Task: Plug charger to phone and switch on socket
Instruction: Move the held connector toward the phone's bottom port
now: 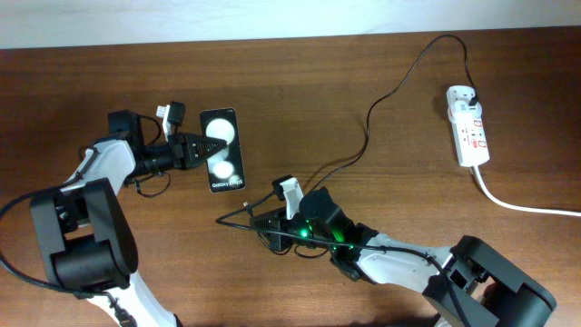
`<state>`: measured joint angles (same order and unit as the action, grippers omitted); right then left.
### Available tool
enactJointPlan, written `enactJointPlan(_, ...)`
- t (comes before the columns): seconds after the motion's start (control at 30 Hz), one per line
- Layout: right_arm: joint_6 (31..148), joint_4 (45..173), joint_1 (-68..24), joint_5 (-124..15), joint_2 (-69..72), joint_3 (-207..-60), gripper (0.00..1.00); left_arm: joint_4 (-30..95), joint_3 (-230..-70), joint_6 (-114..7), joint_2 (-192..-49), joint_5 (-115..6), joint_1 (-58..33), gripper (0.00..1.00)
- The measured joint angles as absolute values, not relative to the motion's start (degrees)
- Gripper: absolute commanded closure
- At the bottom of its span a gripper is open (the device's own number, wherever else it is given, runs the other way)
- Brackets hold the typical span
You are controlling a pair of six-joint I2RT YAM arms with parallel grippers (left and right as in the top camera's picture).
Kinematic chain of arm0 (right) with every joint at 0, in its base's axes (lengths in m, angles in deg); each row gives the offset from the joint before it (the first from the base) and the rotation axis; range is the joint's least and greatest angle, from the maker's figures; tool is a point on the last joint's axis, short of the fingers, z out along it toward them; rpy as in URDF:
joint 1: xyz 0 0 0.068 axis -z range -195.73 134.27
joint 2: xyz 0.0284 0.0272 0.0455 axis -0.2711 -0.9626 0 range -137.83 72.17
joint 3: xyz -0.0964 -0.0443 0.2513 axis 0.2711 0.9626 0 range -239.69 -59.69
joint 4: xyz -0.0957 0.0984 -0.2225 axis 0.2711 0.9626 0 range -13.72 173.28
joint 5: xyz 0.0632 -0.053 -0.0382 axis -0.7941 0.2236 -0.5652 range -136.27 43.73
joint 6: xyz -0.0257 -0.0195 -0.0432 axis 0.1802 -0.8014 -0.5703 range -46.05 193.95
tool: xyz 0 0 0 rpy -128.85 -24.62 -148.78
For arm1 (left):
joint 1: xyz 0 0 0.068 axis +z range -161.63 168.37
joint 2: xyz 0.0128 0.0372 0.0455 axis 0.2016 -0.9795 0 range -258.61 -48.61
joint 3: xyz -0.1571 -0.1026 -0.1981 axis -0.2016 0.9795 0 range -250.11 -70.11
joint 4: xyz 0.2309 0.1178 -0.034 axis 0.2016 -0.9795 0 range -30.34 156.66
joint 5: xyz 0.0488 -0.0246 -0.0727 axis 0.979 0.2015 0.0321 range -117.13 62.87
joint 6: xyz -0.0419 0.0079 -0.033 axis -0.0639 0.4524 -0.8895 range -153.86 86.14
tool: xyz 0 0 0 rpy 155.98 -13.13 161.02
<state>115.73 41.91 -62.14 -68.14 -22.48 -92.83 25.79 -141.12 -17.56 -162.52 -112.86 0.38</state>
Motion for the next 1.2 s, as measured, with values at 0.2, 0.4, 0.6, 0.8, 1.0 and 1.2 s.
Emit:
enactJointPlan(0.2,115.8,41.9,-62.1,-68.1,-22.5,-92.8,0.96,26.0,-141.1,-17.6,-162.5,-112.9,0.4,0.95)
enactJointPlan(0.4,115.7,41.9,-62.2,-68.2,-22.5,-92.8,0.96,26.0,-141.1,-17.6,-162.5,-112.9,0.4,1.0)
enactJointPlan(0.6,115.6,41.9,-62.1,-68.2,-22.5,-92.8,0.96,26.0,-141.1,-17.6,-162.5,-112.9,0.4,1.0)
enactJointPlan(0.8,115.5,41.9,-62.1,-68.1,-22.5,-92.8,0.96,26.0,-141.1,-17.6,-162.5,-112.9,0.4,1.0)
enactJointPlan(1.0,115.5,40.0,-62.1,-68.3,-22.5,-92.8,0.96,26.0,-141.1,-17.6,-162.5,-112.9,0.4,1.0)
enactJointPlan(1.2,112.3,37.8,-64.0,-67.1,-22.5,-92.8,0.96,26.0,-141.1,-19.4,-162.5,-112.9,0.4,1.0)
